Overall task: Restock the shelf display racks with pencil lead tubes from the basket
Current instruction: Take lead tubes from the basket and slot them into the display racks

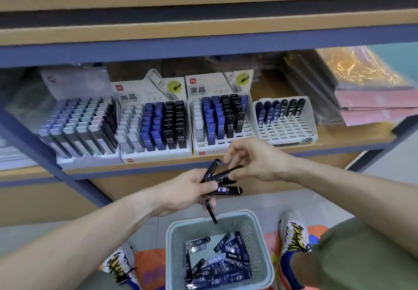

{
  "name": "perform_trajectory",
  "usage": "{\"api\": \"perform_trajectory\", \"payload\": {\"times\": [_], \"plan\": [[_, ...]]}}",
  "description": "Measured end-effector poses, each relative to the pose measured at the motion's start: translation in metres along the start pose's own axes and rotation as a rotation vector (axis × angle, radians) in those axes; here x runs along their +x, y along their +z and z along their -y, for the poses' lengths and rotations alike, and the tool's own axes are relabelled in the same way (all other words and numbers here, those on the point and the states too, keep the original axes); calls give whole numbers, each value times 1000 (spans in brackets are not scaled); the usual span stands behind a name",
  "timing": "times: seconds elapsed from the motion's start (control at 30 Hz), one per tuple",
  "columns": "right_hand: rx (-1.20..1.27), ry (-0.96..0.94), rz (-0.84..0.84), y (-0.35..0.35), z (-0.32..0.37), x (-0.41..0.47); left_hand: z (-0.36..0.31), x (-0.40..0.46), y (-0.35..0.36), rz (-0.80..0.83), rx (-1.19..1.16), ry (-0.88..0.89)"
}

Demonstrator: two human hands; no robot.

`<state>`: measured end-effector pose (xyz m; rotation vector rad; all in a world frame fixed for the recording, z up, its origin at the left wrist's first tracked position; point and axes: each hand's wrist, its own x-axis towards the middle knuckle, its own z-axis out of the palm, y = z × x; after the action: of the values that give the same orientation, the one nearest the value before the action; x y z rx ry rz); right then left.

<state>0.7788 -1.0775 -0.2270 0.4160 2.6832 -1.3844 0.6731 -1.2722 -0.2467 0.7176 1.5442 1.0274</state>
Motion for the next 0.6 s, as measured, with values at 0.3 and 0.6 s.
{"api": "perform_trajectory", "payload": {"times": [0.3,0.6], "plan": [[454,310,221,-4,-23,-19,9,7,-2,-14,-145,29],[762,301,433,45,-22,-26,-8,9,3,-57,-330,106]]}}
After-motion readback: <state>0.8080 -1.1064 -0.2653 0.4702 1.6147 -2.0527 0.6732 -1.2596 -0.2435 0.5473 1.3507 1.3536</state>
